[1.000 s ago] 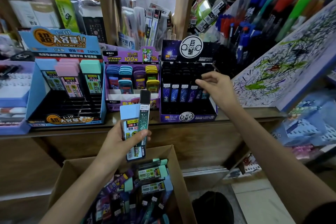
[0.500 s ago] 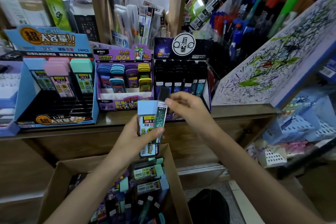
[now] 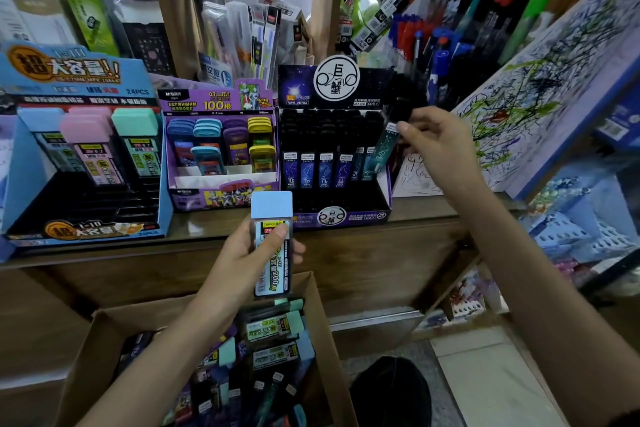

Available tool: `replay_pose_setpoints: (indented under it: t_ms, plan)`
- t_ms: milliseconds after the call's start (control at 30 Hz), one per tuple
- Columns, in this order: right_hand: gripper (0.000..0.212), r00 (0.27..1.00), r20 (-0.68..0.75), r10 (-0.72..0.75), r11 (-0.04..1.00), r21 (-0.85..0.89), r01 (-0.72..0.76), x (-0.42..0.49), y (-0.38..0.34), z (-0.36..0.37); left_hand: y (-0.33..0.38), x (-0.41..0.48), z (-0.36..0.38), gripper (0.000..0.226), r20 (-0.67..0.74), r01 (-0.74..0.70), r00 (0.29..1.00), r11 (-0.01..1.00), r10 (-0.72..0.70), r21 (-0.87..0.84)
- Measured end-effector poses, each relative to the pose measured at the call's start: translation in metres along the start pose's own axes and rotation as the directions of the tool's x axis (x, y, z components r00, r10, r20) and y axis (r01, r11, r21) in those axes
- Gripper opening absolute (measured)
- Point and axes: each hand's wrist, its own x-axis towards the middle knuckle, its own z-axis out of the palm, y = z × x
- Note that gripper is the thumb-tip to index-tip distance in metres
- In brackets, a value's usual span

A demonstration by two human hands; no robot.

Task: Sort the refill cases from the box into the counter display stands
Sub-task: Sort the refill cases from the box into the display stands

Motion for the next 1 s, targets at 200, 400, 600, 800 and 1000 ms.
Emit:
replay_pose_setpoints:
  t_ms: [200,400,600,800,1000]
  plan:
    - [0.01,0.994,0.106,-0.033,0.999,-0.018,0.035,-0.001,0.018,0.021,0.0,0.0,0.0,0.029,-0.001,0.008,1.0,1.0,-0.008,0.008]
    - [0.024,0.981,0.191,-0.033,0.999,-0.035,0.041,-0.004,0.021,0.028,-0.001,-0.001,-0.005,0.029,-0.007,-0.002,1.0,1.0,0.002,0.015]
    - [0.013,0.991,0.083,0.101,0.991,-0.093,-0.093,-0.005,0.031,0.04,-0.002,-0.001,-0.004,0.03,-0.004,-0.001,1.0,1.0,0.001,0.017]
    - [0.024,0.994,0.036,0.105,0.944,-0.318,-0.089,-0.005,0.023,0.044,0.001,-0.003,-0.007,0.03,-0.004,-0.023,1.0,1.0,0.023,0.006]
    - [0.025,0.998,0.033,-0.047,0.905,-0.422,0.056,-0.038,-0.009,0.047,0.007,-0.004,-0.014,0.028,-0.027,-0.047,0.999,0.999,0.047,-0.017]
